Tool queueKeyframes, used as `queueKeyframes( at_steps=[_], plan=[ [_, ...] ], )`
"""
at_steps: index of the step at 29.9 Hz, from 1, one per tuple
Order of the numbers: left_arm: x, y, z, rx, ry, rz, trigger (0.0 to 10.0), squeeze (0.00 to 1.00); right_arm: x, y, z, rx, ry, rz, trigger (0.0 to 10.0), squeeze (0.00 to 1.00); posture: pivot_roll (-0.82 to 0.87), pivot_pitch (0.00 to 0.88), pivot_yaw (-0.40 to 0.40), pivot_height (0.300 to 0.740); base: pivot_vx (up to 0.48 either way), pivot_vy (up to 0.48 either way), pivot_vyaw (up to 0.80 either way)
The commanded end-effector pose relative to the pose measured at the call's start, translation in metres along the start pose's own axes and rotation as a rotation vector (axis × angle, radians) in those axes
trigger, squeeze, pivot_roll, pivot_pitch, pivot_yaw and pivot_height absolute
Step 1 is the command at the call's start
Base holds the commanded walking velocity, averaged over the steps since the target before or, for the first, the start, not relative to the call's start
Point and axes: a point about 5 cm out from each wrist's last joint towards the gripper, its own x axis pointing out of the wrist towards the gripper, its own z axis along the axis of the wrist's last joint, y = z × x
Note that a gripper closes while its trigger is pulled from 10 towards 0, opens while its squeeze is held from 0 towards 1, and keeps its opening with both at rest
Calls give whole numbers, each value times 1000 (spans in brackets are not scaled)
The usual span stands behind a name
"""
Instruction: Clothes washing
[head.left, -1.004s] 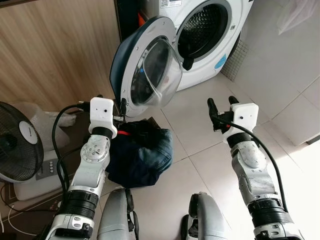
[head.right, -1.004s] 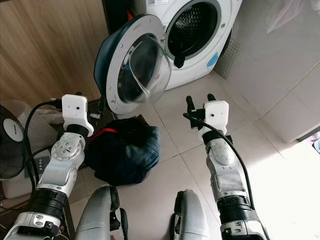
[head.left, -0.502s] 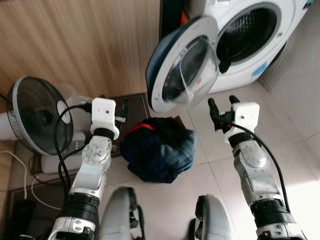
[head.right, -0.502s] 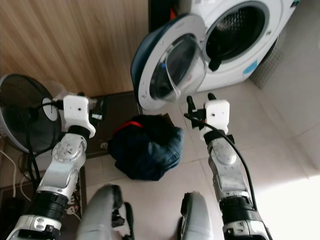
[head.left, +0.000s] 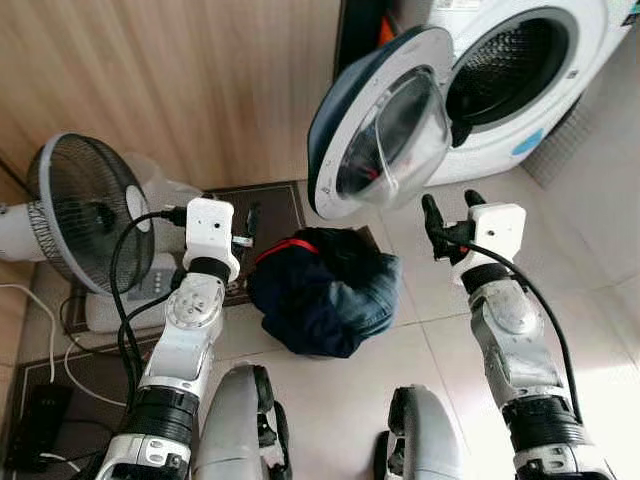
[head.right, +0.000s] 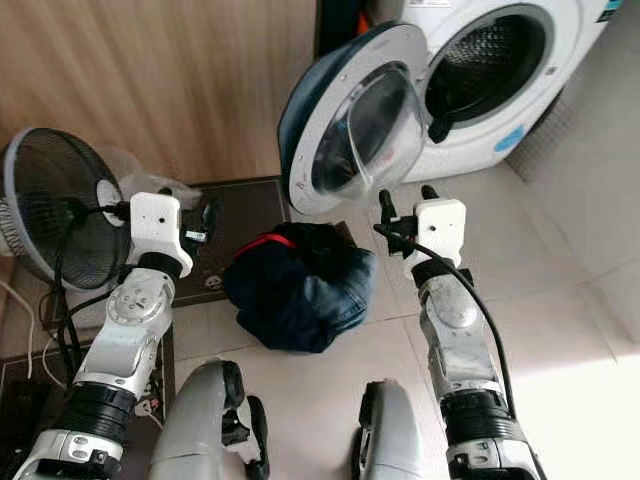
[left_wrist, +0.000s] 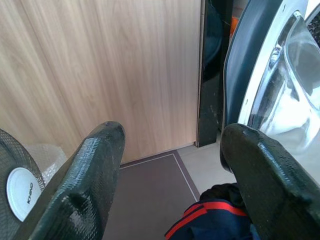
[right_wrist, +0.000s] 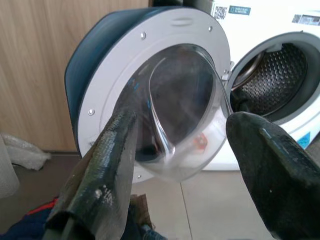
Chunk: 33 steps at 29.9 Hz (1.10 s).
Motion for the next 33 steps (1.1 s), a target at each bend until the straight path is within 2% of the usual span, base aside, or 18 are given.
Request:
queueKeyframes(
  at_steps=[1, 7, 11, 20, 23, 27, 33],
  plan=[
    [-3, 1, -2, 1, 12, -9, 10000, 0, -2, -7, -5, 17, 29, -39, 10000, 0, 115, 286, -28, 612, 0, 0, 0],
    [-3, 8, 7, -46, -60, 72, 10000, 0, -3, -6, -3, 27, 4, -35, 10000, 0, 112, 290, -34, 612, 0, 0, 0],
    [-1, 2, 6, -22, -38, 19, 10000, 0, -4, -5, -3, 42, 4, -37, 10000, 0, 113, 291, -33, 612, 0, 0, 0],
    [0, 2, 3, -3, -17, 24, 10000, 0, -3, -3, -4, 40, 7, -31, 10000, 0, 116, 290, -25, 612, 0, 0, 0],
    [0, 5, 1, 69, 0, 43, 10000, 0, -3, -3, -4, 39, 9, -30, 10000, 0, 118, 290, -23, 612, 0, 0, 0],
    [1, 15, -4, 22, 45, 113, 10000, 0, -3, -2, -4, 37, 10, -27, 10000, 0, 116, 291, -21, 612, 0, -429, 0],
    [1, 16, -5, 33, 49, 110, 10000, 0, -4, -2, -6, 36, 17, -21, 10000, 0, 118, 292, -22, 612, 132, -153, 0]
  ],
)
